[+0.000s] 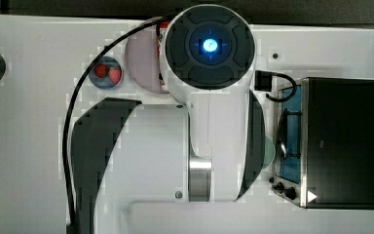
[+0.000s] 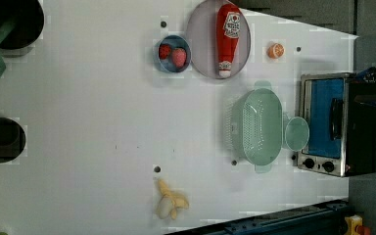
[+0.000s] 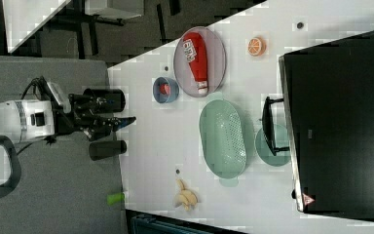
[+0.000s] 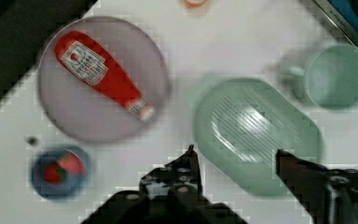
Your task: Drag strainer right to left.
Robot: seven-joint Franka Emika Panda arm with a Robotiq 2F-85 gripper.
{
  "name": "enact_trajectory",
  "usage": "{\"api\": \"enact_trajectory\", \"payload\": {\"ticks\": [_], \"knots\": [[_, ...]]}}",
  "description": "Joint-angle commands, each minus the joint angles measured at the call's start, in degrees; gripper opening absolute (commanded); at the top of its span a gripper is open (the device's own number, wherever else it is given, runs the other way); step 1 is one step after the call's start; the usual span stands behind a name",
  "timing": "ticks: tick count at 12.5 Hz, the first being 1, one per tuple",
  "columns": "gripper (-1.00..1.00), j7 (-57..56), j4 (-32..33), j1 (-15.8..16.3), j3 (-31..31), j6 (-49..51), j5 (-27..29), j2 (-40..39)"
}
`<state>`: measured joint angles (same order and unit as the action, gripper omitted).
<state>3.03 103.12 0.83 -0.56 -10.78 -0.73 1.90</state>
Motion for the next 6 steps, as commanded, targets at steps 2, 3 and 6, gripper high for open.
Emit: {"api": "enact_trajectory", "payload": {"ticks": [2,3,6], "knots": [[0.81,6.6,15.2,-1.9,-0.6,14.8,-0.7,30.2],[0.99,6.6,15.3,-1.9,-0.6,14.7,-0.7,30.0],[1.00,6.6,17.5,-1.9,-0.6,12.0,-0.7,27.3]]}}
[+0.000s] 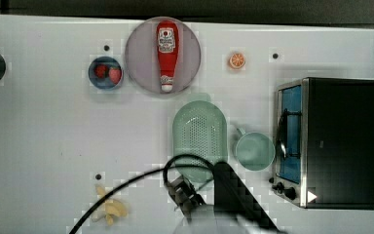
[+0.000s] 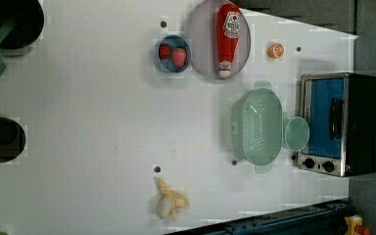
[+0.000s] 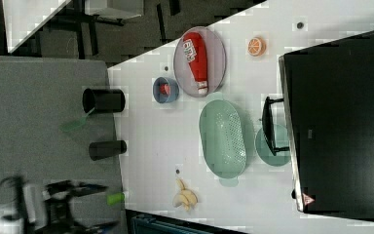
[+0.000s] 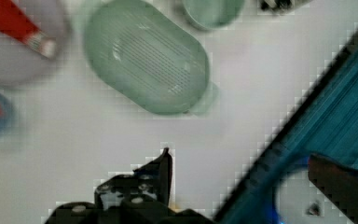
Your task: Drag strainer right to left.
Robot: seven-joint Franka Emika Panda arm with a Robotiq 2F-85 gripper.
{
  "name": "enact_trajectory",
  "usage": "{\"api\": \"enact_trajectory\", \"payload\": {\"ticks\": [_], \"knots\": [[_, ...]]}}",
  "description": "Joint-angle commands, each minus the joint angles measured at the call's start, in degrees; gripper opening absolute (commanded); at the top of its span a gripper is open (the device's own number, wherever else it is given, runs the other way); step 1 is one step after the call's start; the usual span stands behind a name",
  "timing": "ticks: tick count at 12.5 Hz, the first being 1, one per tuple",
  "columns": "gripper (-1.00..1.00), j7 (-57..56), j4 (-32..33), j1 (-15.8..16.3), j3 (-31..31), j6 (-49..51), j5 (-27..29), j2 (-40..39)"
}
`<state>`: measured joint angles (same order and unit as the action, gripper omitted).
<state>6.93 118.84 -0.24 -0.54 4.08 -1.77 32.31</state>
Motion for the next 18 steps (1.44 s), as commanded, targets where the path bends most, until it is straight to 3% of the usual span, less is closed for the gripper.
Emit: {"api": "enact_trajectory", "payload": {"ticks": [1,9,18], "knots": [[1.00,2.8,3.1,-0.8,-0.6,-5.3,0.3,-4.7],[1.00,6.0,14.8,-0.9,-0.7,-35.5,0.3,-23.6],[1.00,33.6,16.7,-0.4,2.7,-60.6,0.3,-46.6]]}}
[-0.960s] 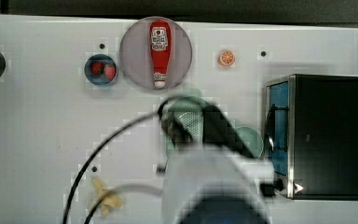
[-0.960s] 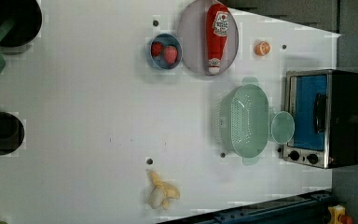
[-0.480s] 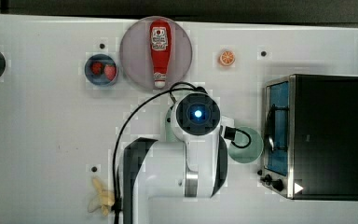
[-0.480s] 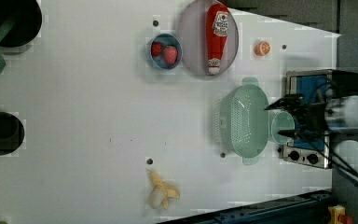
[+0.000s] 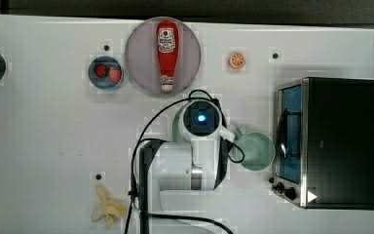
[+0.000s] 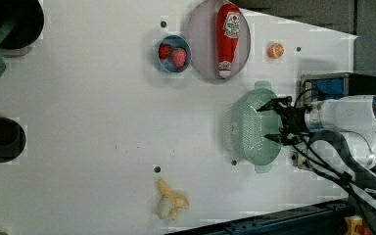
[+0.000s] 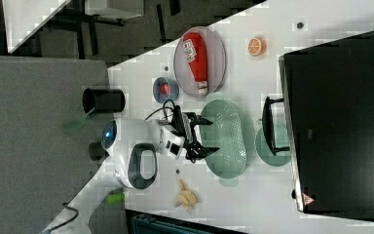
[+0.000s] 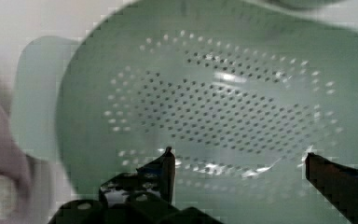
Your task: Drag strainer right to left.
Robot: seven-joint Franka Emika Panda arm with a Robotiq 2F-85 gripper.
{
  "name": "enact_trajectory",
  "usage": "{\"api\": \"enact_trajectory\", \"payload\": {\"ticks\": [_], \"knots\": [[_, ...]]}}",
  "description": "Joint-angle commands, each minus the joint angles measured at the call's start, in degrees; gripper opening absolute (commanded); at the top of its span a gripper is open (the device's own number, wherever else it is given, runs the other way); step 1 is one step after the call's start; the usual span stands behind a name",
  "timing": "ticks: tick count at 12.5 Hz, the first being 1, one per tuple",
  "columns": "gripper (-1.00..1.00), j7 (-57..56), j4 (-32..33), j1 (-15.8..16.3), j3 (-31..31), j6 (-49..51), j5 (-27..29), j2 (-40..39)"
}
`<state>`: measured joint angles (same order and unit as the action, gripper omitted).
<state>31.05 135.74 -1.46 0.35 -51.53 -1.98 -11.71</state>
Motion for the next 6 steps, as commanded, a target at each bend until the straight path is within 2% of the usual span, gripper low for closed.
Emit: {"api": "enact_trajectory", "payload": {"ticks": [1,6], "knots": [[1.00,10.4,-0.1,0.8,2.1,-6.9,0.6,-4.4],[1.00,16.4,1.6,1.2,3.5,-15.2,0.6,-9.0]]}}
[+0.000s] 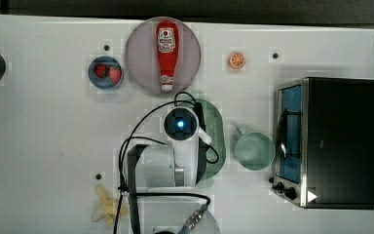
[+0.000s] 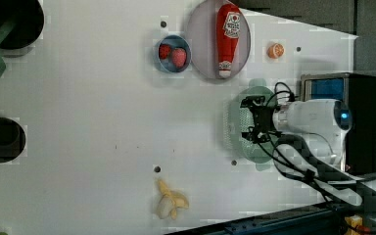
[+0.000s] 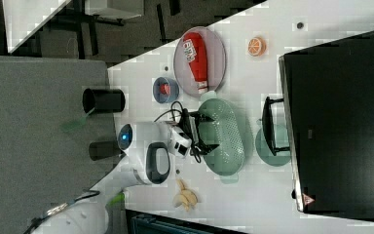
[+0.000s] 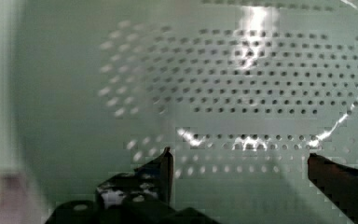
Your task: Drag strainer right to left.
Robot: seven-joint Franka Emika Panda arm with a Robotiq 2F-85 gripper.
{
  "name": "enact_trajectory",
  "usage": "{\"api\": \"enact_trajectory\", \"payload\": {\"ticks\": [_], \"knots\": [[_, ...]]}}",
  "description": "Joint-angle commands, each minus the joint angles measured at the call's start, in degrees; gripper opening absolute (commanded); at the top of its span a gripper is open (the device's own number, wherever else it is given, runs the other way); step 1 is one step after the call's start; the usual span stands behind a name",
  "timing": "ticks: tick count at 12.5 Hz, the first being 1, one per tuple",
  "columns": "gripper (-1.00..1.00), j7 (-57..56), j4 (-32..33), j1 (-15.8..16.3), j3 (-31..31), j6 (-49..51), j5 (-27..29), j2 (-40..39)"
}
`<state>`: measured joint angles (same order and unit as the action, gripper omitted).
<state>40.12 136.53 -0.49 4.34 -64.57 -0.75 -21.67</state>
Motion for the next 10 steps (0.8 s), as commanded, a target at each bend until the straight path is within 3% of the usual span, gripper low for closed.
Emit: {"api": "enact_trajectory", "payload": {"ticks": [1,10], "knots": [[1.00,8.3,0.9,0.4,0.1,-2.2,-0.6,1.0],[1.00,14.0,0.4,3.0,7.2,-2.0,2.5,0.9]]}}
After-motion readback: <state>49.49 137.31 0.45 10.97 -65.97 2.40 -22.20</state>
